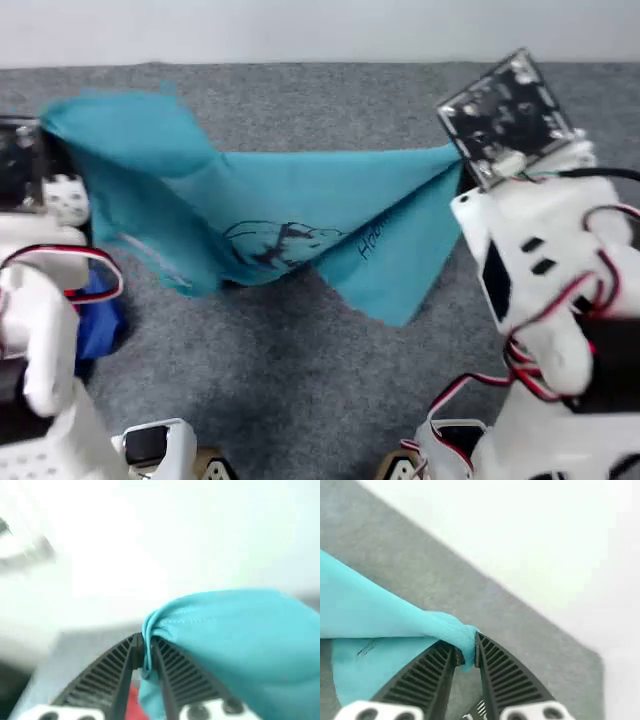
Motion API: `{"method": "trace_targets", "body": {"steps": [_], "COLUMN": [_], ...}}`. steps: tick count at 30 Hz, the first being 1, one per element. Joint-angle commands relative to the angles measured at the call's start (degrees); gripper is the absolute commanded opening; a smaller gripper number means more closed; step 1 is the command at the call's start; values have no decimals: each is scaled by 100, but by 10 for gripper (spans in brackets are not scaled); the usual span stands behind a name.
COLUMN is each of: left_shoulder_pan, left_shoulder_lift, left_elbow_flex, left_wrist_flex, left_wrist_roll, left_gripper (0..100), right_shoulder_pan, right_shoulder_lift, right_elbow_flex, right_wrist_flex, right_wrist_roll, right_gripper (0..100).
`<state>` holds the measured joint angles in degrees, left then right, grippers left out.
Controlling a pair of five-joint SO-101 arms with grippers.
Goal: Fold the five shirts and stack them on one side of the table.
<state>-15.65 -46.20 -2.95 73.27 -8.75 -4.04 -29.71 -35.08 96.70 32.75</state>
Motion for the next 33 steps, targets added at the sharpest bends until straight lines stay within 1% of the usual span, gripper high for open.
{"method": "trace_targets", "body": {"steps": [1,4,7,9,14,19,25,29,33], "left_shoulder_pan": [35,325,615,703,686,686,677,668,668], "left_shoulder_lift": [-88,-97,-97,-97,-149,-149,-132,-97,-70], "left_elbow_flex": [-576,-840,-1138,-1297,-1569,-2325,-3591,-3969,-3873], "left_wrist_flex": [-765,-879,-651,-431,158,923,1442,1503,1380], "left_wrist_roll": [26,-211,-431,-440,-826,-905,-914,-1116,-1143], "left_gripper": [6,6,6,6,6,5,5,5,5], "right_shoulder_pan": [286,418,576,664,690,1323,1921,1982,1982], "right_shoulder_lift": [-119,-119,-119,-119,-136,-690,-1464,-1640,-1569], "right_elbow_flex": [-413,-668,-958,-1152,-1688,-1776,-1776,-1767,-1486], "right_wrist_flex": [-66,-66,-31,119,620,611,611,611,602], "right_wrist_roll": [44,246,264,316,668,1081,1398,1565,1600], "right_gripper": [10,10,10,10,10,10,10,10,10]}}
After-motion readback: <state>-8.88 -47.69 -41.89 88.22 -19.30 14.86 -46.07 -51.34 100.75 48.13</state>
